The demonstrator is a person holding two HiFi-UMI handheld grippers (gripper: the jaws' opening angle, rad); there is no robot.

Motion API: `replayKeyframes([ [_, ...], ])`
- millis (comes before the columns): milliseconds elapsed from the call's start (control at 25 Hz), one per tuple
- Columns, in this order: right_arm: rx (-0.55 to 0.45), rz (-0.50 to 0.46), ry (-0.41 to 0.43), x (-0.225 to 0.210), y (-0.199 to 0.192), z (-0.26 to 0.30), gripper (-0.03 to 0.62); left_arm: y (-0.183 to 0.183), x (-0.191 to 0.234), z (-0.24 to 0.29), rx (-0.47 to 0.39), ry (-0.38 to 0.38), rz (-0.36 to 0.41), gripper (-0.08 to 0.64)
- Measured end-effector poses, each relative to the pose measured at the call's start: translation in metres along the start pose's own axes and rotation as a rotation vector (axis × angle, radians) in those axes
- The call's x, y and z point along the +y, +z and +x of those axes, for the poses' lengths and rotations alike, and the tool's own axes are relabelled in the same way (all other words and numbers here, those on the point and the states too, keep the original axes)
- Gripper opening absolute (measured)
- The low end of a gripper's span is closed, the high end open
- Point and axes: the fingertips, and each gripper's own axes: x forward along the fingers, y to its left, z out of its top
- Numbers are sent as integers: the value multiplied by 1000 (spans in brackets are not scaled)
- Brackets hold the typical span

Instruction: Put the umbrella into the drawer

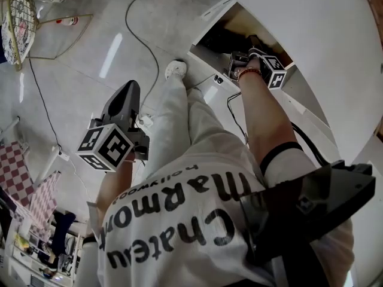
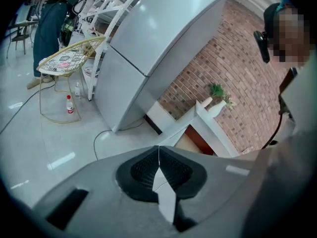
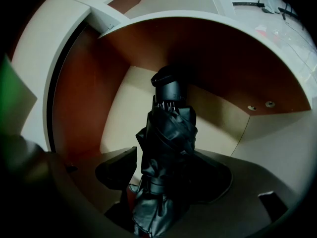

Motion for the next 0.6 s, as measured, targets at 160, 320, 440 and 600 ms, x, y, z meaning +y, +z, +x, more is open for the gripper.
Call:
replayKeyframes([
  [160, 17, -44, -32, 1, -2, -1, 275, 1, -2, -10, -38, 9, -8, 17],
  [320, 14, -64, -58, 0, 0, -3, 275, -6, -6, -15, -55, 18, -16, 17],
  [440, 26, -83, -59, -2, 3, -7, 275, -11, -13, -18, -70, 15, -18, 17],
  [600, 40, -116, -65, -2, 4, -14, 275, -8, -22, -28, -101, 14, -6, 17],
])
